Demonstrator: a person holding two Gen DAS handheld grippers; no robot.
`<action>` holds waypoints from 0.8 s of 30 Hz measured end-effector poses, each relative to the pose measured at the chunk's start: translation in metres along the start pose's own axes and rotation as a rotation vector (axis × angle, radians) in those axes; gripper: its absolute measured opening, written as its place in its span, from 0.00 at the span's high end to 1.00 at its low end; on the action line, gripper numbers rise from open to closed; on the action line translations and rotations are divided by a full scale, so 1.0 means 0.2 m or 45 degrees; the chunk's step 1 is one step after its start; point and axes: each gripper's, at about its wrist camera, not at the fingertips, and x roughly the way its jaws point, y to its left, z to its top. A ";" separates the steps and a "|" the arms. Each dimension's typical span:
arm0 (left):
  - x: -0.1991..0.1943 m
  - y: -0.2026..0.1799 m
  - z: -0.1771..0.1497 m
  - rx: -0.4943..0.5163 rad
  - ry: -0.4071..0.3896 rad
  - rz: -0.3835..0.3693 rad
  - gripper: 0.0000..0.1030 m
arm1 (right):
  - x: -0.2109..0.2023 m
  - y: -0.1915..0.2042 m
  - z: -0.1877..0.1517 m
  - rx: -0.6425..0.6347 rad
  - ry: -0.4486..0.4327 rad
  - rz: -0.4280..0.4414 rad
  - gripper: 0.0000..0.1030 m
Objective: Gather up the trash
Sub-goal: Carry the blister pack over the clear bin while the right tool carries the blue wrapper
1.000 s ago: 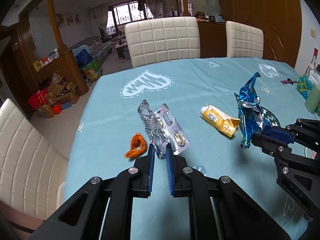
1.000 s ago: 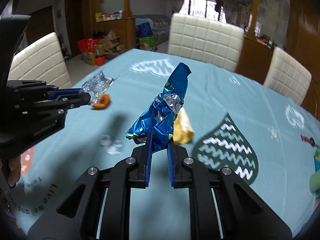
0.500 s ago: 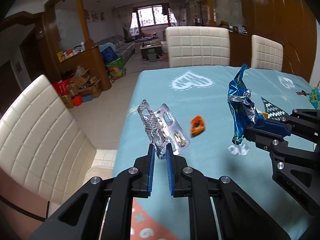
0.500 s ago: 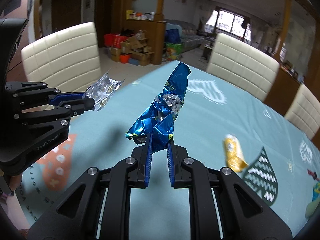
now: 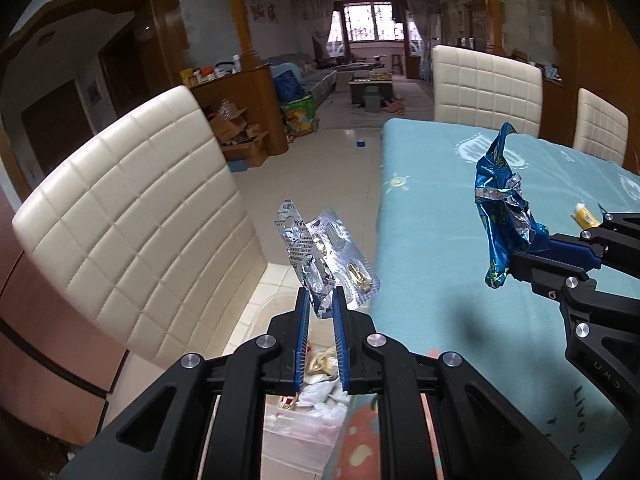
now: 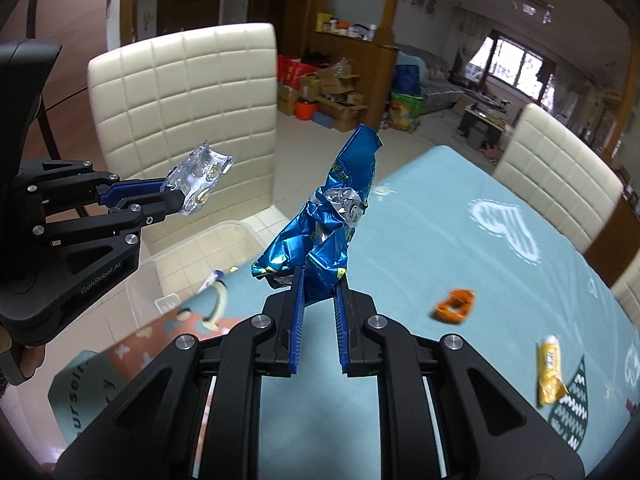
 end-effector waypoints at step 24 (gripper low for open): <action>-0.07 0.32 -0.20 -0.114 -0.054 0.204 0.20 | 0.12 0.21 0.03 -0.086 0.042 0.084 0.85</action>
